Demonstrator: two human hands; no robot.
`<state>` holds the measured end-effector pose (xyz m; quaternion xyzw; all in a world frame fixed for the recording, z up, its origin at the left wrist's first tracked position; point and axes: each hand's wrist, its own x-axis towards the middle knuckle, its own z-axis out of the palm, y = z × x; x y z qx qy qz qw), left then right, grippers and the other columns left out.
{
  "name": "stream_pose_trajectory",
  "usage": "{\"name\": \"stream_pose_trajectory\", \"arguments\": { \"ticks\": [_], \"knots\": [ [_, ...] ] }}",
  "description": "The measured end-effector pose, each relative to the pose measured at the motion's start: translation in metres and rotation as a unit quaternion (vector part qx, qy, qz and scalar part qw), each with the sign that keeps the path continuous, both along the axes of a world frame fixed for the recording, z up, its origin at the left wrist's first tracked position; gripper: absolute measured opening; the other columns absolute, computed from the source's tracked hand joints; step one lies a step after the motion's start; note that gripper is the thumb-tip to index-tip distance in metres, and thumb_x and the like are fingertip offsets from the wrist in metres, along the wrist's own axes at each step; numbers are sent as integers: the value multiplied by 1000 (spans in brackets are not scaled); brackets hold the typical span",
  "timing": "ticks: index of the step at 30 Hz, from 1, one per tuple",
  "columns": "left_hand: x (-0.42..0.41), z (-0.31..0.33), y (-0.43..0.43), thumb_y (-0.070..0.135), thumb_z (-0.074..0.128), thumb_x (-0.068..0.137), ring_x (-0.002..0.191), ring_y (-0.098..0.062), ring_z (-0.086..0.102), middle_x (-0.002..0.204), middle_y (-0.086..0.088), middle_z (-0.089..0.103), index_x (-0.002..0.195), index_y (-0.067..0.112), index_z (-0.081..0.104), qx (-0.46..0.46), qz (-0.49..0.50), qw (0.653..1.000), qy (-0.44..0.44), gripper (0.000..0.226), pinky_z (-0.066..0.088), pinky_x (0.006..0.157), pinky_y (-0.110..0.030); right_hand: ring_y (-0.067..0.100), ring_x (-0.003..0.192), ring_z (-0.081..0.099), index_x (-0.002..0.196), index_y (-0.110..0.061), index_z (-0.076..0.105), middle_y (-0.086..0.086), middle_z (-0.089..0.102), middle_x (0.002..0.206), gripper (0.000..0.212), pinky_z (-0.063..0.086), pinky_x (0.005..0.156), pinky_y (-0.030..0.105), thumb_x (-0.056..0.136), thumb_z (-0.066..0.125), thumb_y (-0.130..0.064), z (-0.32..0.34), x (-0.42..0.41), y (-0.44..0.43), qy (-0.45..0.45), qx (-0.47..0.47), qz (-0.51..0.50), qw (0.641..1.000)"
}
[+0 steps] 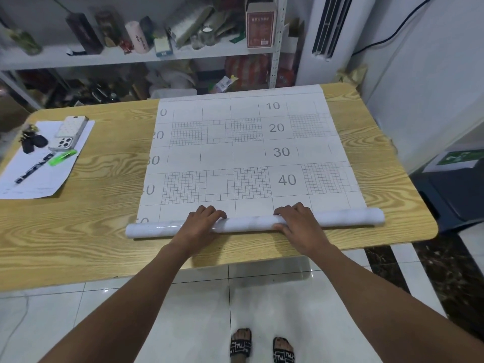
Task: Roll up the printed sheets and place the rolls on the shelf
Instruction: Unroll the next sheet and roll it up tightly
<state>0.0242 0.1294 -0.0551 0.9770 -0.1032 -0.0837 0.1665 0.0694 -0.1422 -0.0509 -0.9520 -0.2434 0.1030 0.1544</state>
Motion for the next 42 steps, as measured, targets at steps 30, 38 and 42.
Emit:
{"name": "stream_pose_trajectory", "arguments": {
  "ticks": [30, 38, 42],
  "knots": [
    [0, -7, 4, 17, 83, 60, 80, -29, 60, 87, -3, 65, 113, 11, 58, 83, 0, 992, -95, 59, 48, 70, -41, 27, 98, 51, 125, -16, 53, 3, 56, 110, 61, 41, 89, 38, 79, 59, -56, -5, 6, 4, -30, -29, 4, 999],
    [0, -9, 4, 12, 73, 74, 87, -29, 56, 92, -3, 66, 108, 11, 59, 71, 31, 995, -69, 37, 42, 78, -42, 22, 81, 56, 100, -17, 60, -2, 60, 92, 56, 48, 74, 34, 59, 81, -49, -11, 13, 3, -70, -27, 9, 997],
    [-1, -9, 3, 11, 70, 77, 87, -27, 55, 91, -1, 65, 105, 13, 60, 68, 37, 995, -58, 29, 40, 77, -40, 22, 74, 55, 94, -17, 61, -2, 59, 85, 48, 47, 70, 34, 62, 81, -46, -11, 14, 3, -79, -27, 14, 996]
  ]
}}
